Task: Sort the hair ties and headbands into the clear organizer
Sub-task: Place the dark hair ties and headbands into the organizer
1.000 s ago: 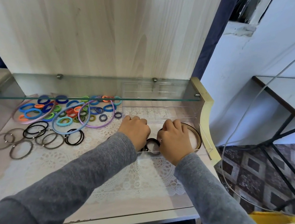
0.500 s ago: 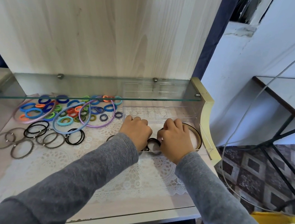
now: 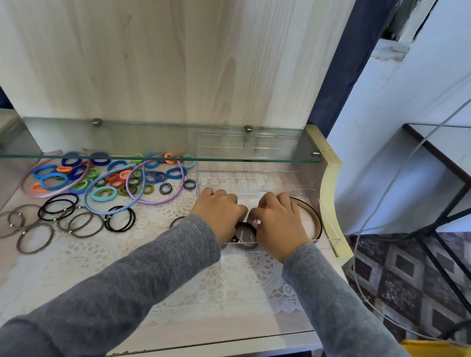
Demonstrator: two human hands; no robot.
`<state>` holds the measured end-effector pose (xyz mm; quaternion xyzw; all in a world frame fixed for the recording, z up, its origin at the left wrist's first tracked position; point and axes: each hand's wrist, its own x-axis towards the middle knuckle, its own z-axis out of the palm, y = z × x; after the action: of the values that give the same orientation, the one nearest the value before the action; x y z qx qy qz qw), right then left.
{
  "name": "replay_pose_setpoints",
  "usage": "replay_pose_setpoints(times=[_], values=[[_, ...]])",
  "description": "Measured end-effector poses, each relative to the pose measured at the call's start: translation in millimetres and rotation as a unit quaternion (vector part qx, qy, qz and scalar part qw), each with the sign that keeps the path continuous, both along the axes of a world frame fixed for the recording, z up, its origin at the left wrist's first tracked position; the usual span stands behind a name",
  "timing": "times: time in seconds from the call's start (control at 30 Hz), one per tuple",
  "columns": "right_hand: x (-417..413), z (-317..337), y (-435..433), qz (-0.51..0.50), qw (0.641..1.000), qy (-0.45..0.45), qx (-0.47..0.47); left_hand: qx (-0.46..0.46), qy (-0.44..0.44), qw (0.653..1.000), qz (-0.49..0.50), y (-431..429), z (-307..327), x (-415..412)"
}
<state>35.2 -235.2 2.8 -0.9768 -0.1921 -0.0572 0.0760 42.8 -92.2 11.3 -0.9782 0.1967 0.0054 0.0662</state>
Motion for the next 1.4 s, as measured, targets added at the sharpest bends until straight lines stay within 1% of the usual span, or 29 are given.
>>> replay_pose_setpoints(times=[0.17,0.23,0.3,0.37,0.47,0.53,0.63,0.77,0.87,1.0,1.1,1.17,1.27,1.4], values=[[0,-1,-3,-0.016,1.000,-0.007,-0.001,-0.013,0.003,1.000,0.011,2,0,1],[1,-2,-4,-0.020,1.000,-0.013,0.009,-0.040,0.004,0.999,0.024,6,1,-1],[1,-4,-5,-0.028,0.999,-0.027,0.017,-0.090,-0.010,0.995,0.038,14,-1,-6],[2,-6,-2,-0.039,0.997,-0.039,0.044,-0.164,-0.050,0.984,0.050,25,-8,-15],[0,-10,13,-0.051,0.988,-0.064,0.130,-0.269,-0.132,0.950,0.087,43,-19,-33],[-5,-13,30,-0.039,0.977,-0.094,0.185,-0.302,-0.178,0.929,0.122,56,-27,-44],[-15,-11,60,-0.022,0.964,-0.111,0.239,-0.312,-0.220,0.907,0.177,79,-39,-57],[-35,-12,104,0.033,0.951,-0.122,0.283,-0.275,-0.281,0.891,0.226,115,-50,-72],[-46,-21,130,0.050,0.959,-0.118,0.251,-0.238,-0.299,0.890,0.250,142,-58,-82],[-50,-40,146,0.018,0.984,-0.097,0.150,-0.202,-0.265,0.887,0.318,168,-59,-93],[-56,-45,155,-0.001,0.991,-0.099,0.088,-0.185,-0.233,0.881,0.369,187,-60,-102],[-59,-47,161,-0.008,0.992,-0.102,0.073,-0.175,-0.211,0.876,0.397,200,-62,-109],[-60,-52,167,-0.017,0.992,-0.099,0.070,-0.170,-0.206,0.867,0.420,217,-64,-118],[-63,-57,175,0.015,0.991,-0.091,0.100,-0.220,-0.208,0.844,0.443,234,-66,-128]])
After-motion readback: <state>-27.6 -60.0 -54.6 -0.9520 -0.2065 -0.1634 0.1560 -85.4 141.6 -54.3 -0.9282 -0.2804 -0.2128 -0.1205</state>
